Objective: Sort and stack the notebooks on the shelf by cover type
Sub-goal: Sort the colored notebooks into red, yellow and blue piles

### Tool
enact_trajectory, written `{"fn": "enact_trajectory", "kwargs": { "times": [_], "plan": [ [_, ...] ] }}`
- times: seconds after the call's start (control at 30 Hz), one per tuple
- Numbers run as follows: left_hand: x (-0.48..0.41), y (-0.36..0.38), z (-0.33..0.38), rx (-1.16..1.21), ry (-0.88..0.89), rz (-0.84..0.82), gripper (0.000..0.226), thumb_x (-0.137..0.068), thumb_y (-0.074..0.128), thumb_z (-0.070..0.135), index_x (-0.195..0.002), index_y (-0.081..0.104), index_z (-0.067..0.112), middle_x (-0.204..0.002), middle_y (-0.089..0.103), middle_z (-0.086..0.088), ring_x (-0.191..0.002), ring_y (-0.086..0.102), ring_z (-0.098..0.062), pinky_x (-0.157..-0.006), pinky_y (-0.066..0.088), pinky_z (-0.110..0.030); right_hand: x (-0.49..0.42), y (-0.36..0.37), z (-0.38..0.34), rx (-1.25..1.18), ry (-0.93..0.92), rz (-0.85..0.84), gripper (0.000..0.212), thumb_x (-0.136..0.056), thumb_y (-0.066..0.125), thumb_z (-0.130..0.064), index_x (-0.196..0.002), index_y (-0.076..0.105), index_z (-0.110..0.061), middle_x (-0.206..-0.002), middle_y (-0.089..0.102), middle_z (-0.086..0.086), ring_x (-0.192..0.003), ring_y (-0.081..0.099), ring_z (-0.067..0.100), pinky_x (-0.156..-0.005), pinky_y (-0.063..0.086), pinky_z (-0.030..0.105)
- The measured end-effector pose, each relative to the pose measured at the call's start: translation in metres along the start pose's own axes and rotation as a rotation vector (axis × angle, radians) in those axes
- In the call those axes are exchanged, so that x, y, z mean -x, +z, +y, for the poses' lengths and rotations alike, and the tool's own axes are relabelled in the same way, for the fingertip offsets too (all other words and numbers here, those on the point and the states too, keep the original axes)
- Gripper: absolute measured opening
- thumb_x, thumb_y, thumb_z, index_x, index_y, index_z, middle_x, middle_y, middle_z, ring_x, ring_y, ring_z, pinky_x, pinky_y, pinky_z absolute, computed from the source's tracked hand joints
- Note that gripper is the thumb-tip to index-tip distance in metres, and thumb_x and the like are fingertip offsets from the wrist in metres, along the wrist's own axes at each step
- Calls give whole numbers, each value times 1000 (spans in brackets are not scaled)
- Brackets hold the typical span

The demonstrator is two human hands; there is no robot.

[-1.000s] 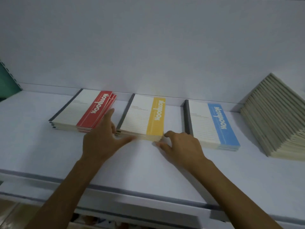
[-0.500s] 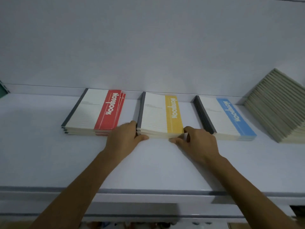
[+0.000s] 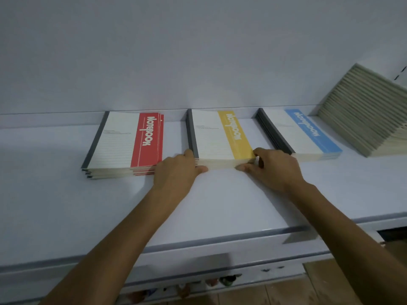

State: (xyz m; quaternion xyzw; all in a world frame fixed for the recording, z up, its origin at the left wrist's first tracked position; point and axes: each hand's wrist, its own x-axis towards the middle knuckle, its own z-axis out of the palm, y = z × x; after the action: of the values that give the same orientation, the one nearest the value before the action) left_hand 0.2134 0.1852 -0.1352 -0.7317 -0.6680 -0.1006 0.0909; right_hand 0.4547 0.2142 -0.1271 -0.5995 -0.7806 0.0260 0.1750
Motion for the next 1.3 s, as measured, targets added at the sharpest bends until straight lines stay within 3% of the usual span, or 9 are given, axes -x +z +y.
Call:
{"fn": "enact_trajectory", "kwargs": {
  "times": [0.2,0.43,0.53,0.67,0.77,0.9,0.97,1.1,1.3],
  "plan": [
    [1,-1,2,-40,1,-8,57,-90,32,64,-108,46,12,-95,65,-5,-78,64,-25,-53,36,-29,0,-1,-2,87,-43,13,50,-83,47,-68,-80,48,-18,-67,50,-8,-71,58,24,-53,33,29],
    [-1,-11,12,-103,-56,-75,62,-92,20,61,-115,46,10,-100,65,-8,-84,64,-26,-59,42,-29,-7,-7,5,33,-79,-15,83,-69,20,-84,-103,59,-18,-80,66,-2,-70,60,20,-58,47,30],
    [12,-21,12,6,-121,-47,58,-92,25,60,-110,49,11,-91,65,-7,-74,63,-22,-64,54,-31,2,-14,5,-107,-47,42,77,-74,35,-78,-118,57,-19,-72,57,-8,-63,55,12,-53,43,26],
    [55,-26,9,122,-46,247,32,-89,55,43,-80,55,12,-58,54,1,-47,43,-9,-51,39,-18,23,-14,-22,-256,-191,246,39,-88,45,-58,-88,57,-22,-51,36,-17,-44,37,0,-44,23,19],
    [77,-33,-16,82,-57,203,33,-87,58,44,-69,43,20,-53,40,9,-42,38,-8,-53,31,-17,36,-2,-66,-275,-324,97,27,-92,51,-49,-83,57,-24,-51,42,-14,-45,40,3,-46,27,20],
    [96,-48,-81,57,-99,276,38,-88,49,55,-71,45,21,-46,44,9,-35,37,-8,-45,27,-12,27,17,-123,-141,-310,-89,39,-94,42,-54,-110,57,-21,-83,67,2,-77,64,22,-64,45,30],
    [100,-56,-121,59,-212,240,47,-84,41,69,-79,44,23,-50,47,9,-38,43,-7,-44,28,-14,15,27,-148,-51,-287,-109,48,-94,40,-57,-115,55,-16,-96,68,6,-85,65,24,-69,49,32],
    [106,-50,-182,42,-400,26,65,-63,34,85,-90,40,26,-67,51,11,-59,52,-13,-56,37,-26,-2,46,-178,14,-190,-117,51,-87,40,-69,-96,42,-18,-80,61,0,-66,57,17,-59,42,27],
    [66,-37,-196,-8,-127,-75,57,-79,43,73,-93,47,18,-94,66,0,-70,57,-16,-56,38,-26,-22,57,-201,35,-135,-122,59,-77,41,-80,-96,35,-25,-78,50,-12,-62,52,8,-53,39,22]
  ]
}}
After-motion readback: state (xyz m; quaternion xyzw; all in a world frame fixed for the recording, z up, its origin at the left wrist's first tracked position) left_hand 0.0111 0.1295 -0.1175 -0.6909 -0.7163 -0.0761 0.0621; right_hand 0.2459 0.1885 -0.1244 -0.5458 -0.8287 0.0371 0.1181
